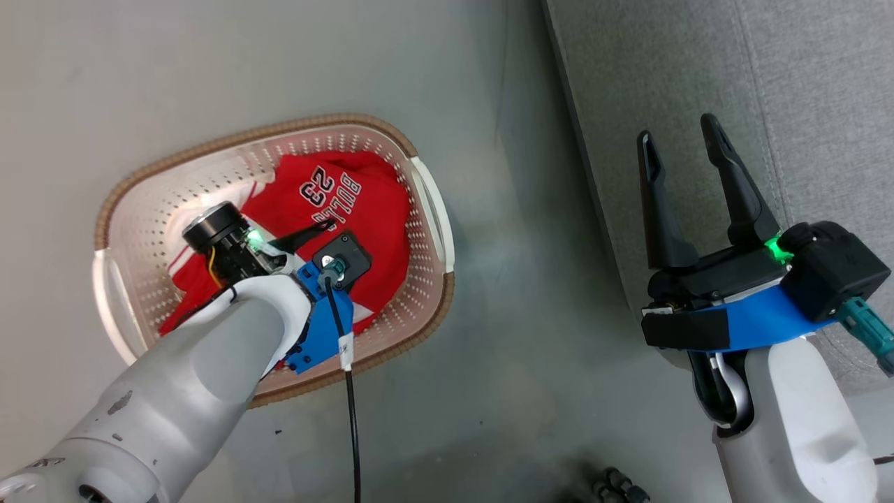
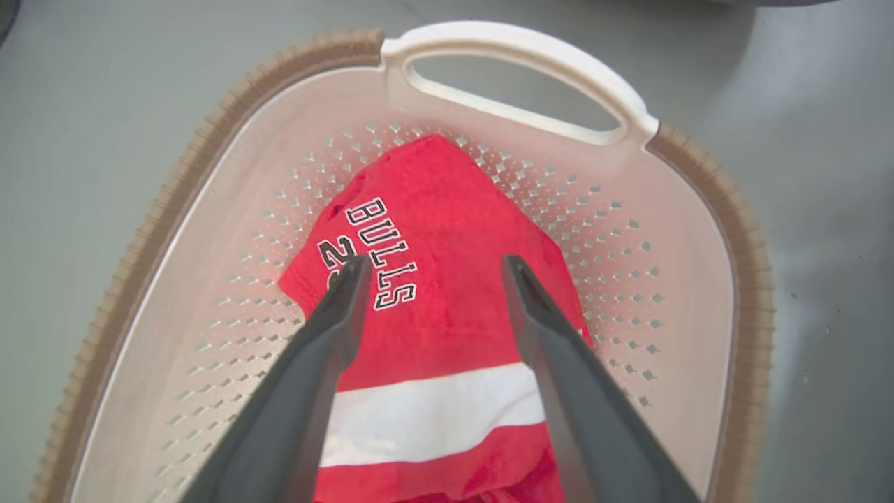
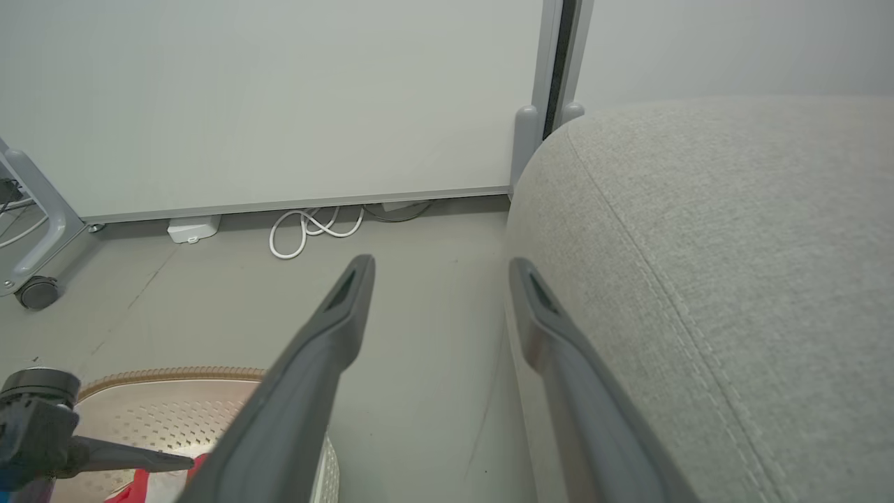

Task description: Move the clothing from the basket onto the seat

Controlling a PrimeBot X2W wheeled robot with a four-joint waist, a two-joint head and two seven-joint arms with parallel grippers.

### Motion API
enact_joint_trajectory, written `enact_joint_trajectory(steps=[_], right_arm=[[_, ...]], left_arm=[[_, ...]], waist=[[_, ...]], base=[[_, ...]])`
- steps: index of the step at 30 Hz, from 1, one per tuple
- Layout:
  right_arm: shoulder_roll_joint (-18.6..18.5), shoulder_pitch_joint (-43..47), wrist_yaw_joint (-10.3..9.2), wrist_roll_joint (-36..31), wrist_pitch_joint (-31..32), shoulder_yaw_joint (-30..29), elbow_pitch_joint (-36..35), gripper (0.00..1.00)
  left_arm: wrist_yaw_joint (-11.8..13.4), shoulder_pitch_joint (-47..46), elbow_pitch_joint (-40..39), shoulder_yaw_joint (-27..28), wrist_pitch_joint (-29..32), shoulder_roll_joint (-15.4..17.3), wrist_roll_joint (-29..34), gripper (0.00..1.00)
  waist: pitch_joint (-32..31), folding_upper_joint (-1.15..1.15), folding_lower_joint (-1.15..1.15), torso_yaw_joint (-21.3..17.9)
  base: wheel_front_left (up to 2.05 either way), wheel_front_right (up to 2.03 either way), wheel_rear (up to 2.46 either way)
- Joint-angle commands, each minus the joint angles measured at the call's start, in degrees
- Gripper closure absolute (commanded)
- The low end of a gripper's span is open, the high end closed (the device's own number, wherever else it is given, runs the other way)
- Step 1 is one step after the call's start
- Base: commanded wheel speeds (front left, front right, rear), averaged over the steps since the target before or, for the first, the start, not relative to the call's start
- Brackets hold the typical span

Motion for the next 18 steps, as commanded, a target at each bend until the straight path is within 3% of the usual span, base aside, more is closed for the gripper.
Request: enact_joint_trajectory(steps=[1,9,18], right_arm=[[-0.1,-1.1,0.01,0.3,-0.2,0.1,-0.6,0.0],[-0.1,-1.9,0.01,0.4,-0.2,0.2,-1.8,0.0],[-0.1,-2.4,0.01,0.5,-0.2,0.0,-3.9,0.0]], left_arm=[[-0.1,-0.5,0.1,-0.5,2.9,0.8,0.0,0.0],[-0.1,1.0,-3.4,-0.8,13.7,2.6,4.8,0.0],[-0.1,-2.9,-0.1,-0.8,13.0,3.7,13.2,0.0]], waist=[[2.2,0.0,-0.01,-0.9],[5.7,0.0,-0.01,-1.3],[10.1,0.0,-0.01,-2.4]], base=[[0.0,0.0,0.0],[0.0,0.0,0.0],[0.0,0.0,0.0]])
